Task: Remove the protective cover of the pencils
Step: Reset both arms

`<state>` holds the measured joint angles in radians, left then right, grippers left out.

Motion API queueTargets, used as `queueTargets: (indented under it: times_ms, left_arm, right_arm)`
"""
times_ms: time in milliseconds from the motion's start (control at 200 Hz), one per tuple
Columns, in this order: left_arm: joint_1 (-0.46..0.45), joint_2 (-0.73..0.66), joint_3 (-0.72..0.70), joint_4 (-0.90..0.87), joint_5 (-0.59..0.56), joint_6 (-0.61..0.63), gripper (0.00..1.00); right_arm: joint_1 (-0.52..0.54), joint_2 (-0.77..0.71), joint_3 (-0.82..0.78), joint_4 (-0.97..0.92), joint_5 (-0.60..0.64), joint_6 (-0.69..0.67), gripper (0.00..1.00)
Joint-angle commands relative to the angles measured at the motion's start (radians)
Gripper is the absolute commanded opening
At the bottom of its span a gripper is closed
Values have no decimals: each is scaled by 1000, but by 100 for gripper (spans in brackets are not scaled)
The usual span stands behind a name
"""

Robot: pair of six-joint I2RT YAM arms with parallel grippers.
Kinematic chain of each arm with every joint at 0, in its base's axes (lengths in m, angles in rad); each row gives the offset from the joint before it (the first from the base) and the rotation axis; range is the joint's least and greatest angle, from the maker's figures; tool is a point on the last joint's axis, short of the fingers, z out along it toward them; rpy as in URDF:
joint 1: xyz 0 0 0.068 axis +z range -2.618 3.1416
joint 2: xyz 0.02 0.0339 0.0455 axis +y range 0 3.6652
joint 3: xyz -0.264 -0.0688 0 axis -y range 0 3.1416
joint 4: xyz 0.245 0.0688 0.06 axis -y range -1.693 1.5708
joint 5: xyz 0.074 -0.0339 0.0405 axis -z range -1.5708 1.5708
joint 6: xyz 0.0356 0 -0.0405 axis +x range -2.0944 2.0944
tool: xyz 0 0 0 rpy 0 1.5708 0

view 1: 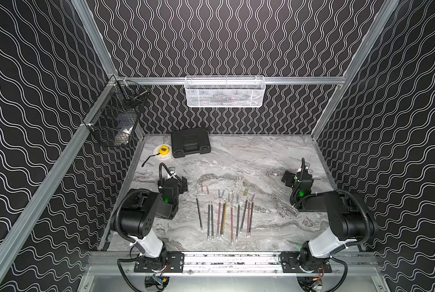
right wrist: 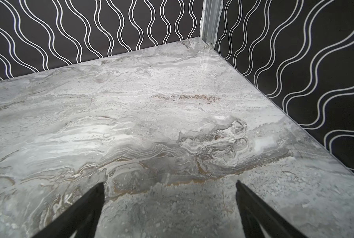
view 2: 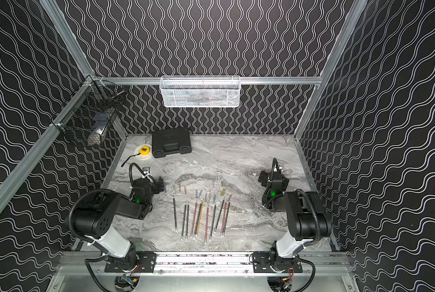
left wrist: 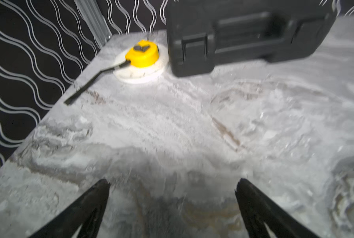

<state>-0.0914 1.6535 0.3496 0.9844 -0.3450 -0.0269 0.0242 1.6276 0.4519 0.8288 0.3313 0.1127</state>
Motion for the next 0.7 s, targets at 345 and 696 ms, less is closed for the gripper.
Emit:
queueTargets:
  times_ms: [345,696]
  left_arm:
    - [-21,7,2,95,-11,18,100]
    - [-7,4,2,88,10,11,100]
  right_arm:
    - [0,2,3,26,-7,2,100]
    - [0,2,3,24,-5,1,100]
